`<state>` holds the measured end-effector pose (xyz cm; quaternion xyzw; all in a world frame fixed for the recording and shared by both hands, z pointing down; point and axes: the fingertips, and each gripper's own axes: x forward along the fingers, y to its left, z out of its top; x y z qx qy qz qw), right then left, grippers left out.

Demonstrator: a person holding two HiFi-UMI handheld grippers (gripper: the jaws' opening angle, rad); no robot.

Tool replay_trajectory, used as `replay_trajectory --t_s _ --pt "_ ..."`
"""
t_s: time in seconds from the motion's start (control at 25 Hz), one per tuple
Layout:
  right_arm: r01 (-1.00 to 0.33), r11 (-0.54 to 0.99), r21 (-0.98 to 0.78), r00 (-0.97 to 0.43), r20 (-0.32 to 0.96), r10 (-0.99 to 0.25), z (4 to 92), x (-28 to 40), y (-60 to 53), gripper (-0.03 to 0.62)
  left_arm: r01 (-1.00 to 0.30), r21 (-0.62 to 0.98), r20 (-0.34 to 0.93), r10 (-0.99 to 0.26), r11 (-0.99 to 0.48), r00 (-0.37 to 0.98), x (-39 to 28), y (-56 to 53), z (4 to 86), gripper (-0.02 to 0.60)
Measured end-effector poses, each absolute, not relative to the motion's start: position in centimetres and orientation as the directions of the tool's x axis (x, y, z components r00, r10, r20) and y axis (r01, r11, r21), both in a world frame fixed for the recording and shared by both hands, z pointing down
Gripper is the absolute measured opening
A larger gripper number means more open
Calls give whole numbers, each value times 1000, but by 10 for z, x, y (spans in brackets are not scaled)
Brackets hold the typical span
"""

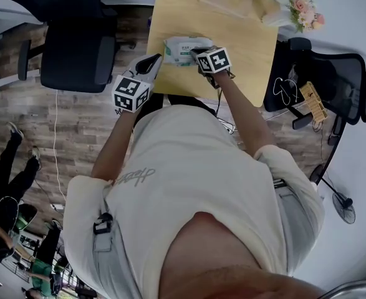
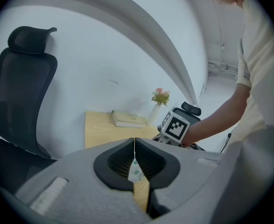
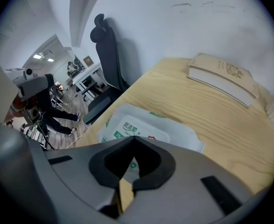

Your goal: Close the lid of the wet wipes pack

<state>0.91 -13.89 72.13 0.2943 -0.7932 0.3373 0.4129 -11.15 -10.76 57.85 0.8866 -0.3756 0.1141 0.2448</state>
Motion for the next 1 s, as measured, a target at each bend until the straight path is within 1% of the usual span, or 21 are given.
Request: replay_trajectory --t_s 0.12,0.36,0.44,0.76,1.0 --pt "-742 617 -264 -475 856 -205 722 9 -138 3 -713 343 381 -603 -611 700 -106 -113 578 17" --pt "-743 614 -264 -487 844 -226 723 9 -138 3 -704 321 374 -598 -633 709 -100 -121 570 17" --pt "-748 614 -252 -490 834 -255 717 10 -139 2 -702 311 373 -597 -641 710 -99 -123 567 17" --pt "-754 588 -292 -566 744 -356 664 27 -131 2 -712 256 348 -625 -654 699 -103 -138 535 17" --pt "-763 576 -293 -611 618 -495 589 45 -136 2 -708 234 283 -650 -666 705 -98 -147 484 17"
